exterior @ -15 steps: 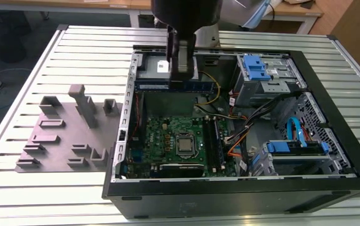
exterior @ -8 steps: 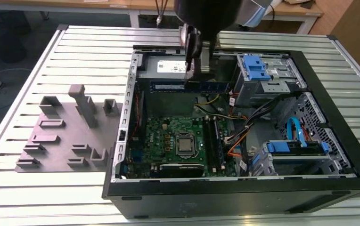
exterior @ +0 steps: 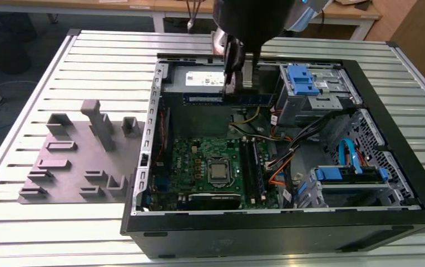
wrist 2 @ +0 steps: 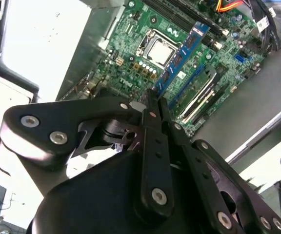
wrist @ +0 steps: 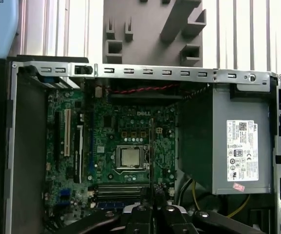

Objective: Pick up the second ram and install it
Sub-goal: 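Pick up the second ram and move it above second insertion slot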

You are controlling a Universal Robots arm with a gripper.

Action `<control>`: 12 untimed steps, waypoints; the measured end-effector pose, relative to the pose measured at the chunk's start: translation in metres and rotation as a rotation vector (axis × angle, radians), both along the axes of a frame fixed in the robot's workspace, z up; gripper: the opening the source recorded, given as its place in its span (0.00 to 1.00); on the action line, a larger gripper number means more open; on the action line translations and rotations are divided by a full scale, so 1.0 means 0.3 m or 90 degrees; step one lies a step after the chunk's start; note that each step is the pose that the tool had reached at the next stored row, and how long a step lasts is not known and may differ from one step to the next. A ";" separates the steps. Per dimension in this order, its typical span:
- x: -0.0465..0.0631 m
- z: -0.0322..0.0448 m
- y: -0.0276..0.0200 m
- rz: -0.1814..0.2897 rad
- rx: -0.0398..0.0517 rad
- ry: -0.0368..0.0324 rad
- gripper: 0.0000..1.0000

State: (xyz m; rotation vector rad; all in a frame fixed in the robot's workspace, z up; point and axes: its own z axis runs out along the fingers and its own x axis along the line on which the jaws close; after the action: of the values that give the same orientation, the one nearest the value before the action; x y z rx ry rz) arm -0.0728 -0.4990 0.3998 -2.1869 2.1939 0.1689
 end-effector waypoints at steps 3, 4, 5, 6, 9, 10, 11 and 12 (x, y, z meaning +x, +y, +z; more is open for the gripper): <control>0.016 -0.018 0.000 0.000 -0.0001 0.0003 0.11; 0.021 -0.024 0.000 0.000 -0.0001 0.0004 0.11; 0.025 -0.030 0.000 0.000 -0.0001 0.0005 0.11; 0.029 -0.036 0.000 0.000 -0.0001 0.0006 0.11; 0.038 -0.054 0.001 0.000 -0.0001 0.0008 0.11; 0.040 -0.060 0.001 0.000 -0.0001 0.0008 0.11; 0.042 -0.066 0.001 0.000 -0.0001 0.0009 0.11; 0.043 -0.072 0.001 0.000 -0.0001 0.0009 0.11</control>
State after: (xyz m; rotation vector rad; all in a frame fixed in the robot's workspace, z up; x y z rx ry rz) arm -0.0600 -0.4988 0.3782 -2.1871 2.1952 0.1704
